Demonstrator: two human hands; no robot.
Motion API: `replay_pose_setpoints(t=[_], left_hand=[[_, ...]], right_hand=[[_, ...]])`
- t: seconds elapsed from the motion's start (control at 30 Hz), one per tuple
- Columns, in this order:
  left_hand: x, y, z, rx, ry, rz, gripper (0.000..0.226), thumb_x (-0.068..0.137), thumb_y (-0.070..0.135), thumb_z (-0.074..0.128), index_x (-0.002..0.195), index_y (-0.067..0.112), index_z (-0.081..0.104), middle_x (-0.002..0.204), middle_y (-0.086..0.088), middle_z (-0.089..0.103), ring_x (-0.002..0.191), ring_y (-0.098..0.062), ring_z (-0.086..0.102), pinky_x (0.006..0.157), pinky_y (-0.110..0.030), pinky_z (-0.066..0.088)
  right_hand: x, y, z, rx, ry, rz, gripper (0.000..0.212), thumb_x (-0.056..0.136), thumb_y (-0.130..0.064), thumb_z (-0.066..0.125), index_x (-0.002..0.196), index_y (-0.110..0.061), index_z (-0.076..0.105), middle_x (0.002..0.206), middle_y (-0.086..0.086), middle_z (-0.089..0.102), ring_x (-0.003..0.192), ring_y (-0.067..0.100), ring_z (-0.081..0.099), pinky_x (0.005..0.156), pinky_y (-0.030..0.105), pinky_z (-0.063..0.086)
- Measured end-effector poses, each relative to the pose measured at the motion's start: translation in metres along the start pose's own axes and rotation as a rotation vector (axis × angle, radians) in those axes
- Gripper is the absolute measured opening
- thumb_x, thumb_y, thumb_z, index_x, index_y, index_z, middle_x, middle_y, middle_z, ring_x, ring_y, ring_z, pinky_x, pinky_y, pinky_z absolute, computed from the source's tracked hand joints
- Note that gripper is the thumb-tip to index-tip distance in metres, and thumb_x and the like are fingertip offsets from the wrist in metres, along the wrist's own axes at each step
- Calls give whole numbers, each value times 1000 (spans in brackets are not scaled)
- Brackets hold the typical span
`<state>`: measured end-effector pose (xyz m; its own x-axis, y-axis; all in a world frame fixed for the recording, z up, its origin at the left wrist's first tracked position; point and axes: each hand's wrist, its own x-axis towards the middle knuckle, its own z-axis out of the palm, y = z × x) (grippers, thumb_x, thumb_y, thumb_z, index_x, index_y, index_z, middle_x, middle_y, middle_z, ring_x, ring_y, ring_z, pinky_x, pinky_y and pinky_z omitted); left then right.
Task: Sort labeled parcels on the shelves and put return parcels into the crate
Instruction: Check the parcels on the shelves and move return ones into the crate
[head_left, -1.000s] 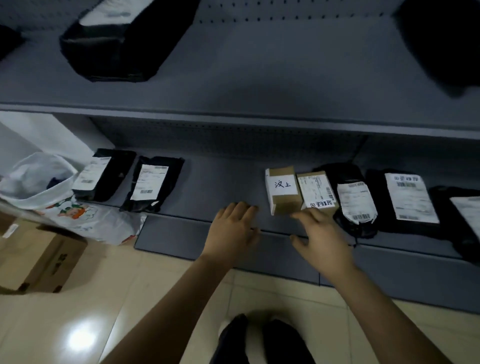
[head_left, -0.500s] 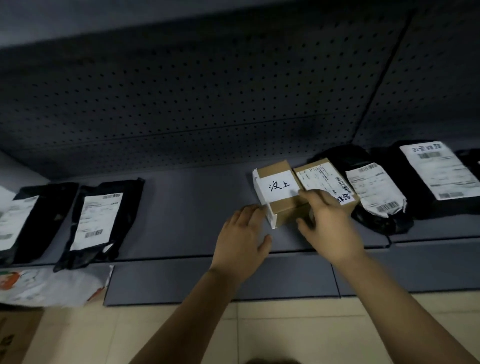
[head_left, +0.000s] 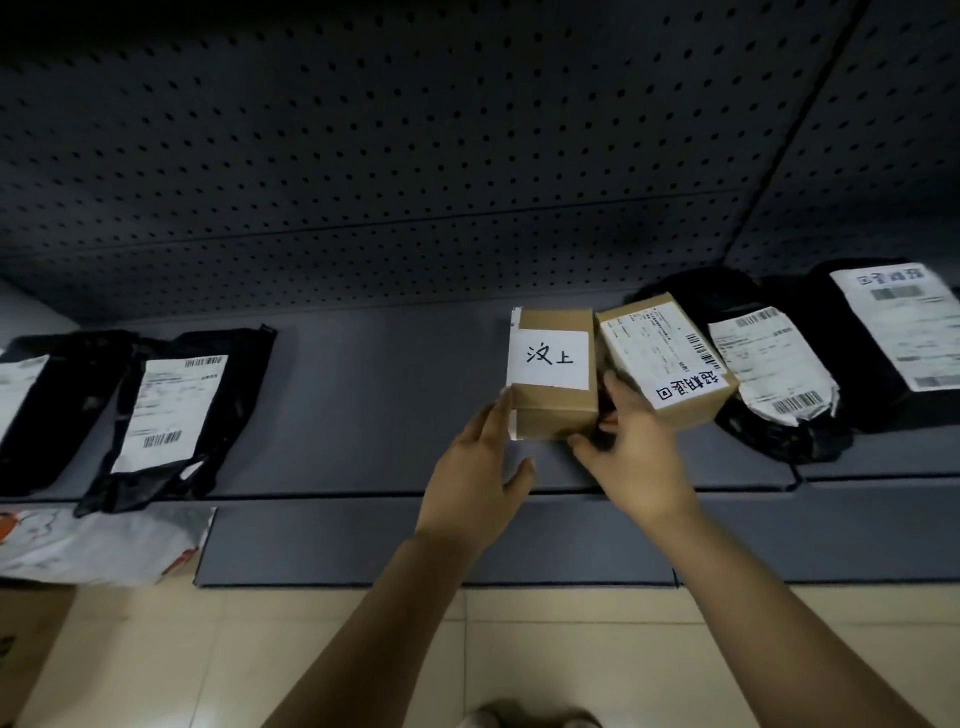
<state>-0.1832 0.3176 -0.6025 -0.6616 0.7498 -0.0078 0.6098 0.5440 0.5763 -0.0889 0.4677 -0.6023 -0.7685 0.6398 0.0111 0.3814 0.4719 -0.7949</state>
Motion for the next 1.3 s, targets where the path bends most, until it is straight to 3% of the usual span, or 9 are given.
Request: replay_pose_setpoints(t=[0.1, 0.23, 0.33, 0.47, 0.57, 0.67, 0.83, 1.13, 1.3], left_hand=[[0, -1, -1, -27, 9, -36, 72, 93, 34, 58, 153, 24, 20, 146, 1, 42, 124, -17, 50, 93, -24, 45], [-14, -10, -1, -77, 39, -88, 67, 90, 32, 62, 148, 29, 27, 135, 2, 54, 108, -16, 59, 83, -24, 50], [-22, -19, 1, -71, 18, -141, 70, 92, 38, 59, 149, 30, 21, 126, 0, 59, 83, -13, 61, 70, -22, 50], [-16, -22, -9, -20, 112, -54, 76, 90, 34, 62, 152, 22, 20, 149, -1, 39, 132, -19, 42, 102, -32, 44], [-13, -21, -20, -9, 122, 23, 78, 91, 28, 63, 154, 25, 18, 158, -3, 25, 141, -21, 31, 106, -33, 40], [-14, -25, -22, 29, 114, 11, 78, 92, 27, 62, 154, 27, 16, 159, -4, 21, 140, -24, 32, 103, -33, 42], [-19, -36, -23, 21, 115, -82, 76, 91, 33, 61, 153, 22, 18, 158, -5, 22, 139, -24, 33, 106, -36, 43], [-29, -68, -41, -35, 176, -190, 71, 84, 38, 69, 141, 12, 34, 144, -6, 37, 122, -26, 50, 94, -40, 51], [-35, -69, -42, -102, 226, -202, 81, 85, 32, 69, 151, 17, 23, 146, -1, 35, 125, -18, 47, 91, -28, 49]], right_hand=[[1, 3, 5, 14, -20, -16, 59, 81, -8, 73, 135, -18, 53, 120, 0, 62, 112, 16, 56, 95, 28, 46], [-2, -3, 7, -5, -9, -91, 67, 84, -15, 73, 144, -19, 43, 146, 2, 43, 134, 11, 33, 112, 28, 30], [-3, -10, 13, -44, -82, -179, 64, 89, -18, 68, 145, -30, 40, 153, 2, 32, 135, 7, 35, 105, 17, 28], [-1, -17, 25, -63, -93, -231, 56, 91, -15, 65, 142, -32, 46, 152, 5, 33, 130, 7, 38, 96, 0, 25], [-1, -21, 32, -83, -93, -263, 54, 88, -7, 68, 137, -23, 53, 149, 4, 36, 127, 7, 39, 93, -9, 18], [0, -23, 37, -91, -95, -260, 55, 88, -8, 68, 139, -20, 50, 148, 1, 38, 128, 8, 40, 97, -3, 23], [2, -18, 46, -119, -132, -142, 67, 88, -19, 69, 146, -16, 38, 141, 3, 48, 125, 19, 50, 101, 27, 41], [1, -31, 68, -28, -229, -159, 65, 90, -22, 68, 147, -21, 39, 132, 1, 58, 116, 16, 57, 96, 24, 45], [-3, -42, 81, -58, -194, -236, 60, 91, -19, 66, 146, -22, 41, 122, 4, 62, 96, 15, 63, 88, 31, 52]])
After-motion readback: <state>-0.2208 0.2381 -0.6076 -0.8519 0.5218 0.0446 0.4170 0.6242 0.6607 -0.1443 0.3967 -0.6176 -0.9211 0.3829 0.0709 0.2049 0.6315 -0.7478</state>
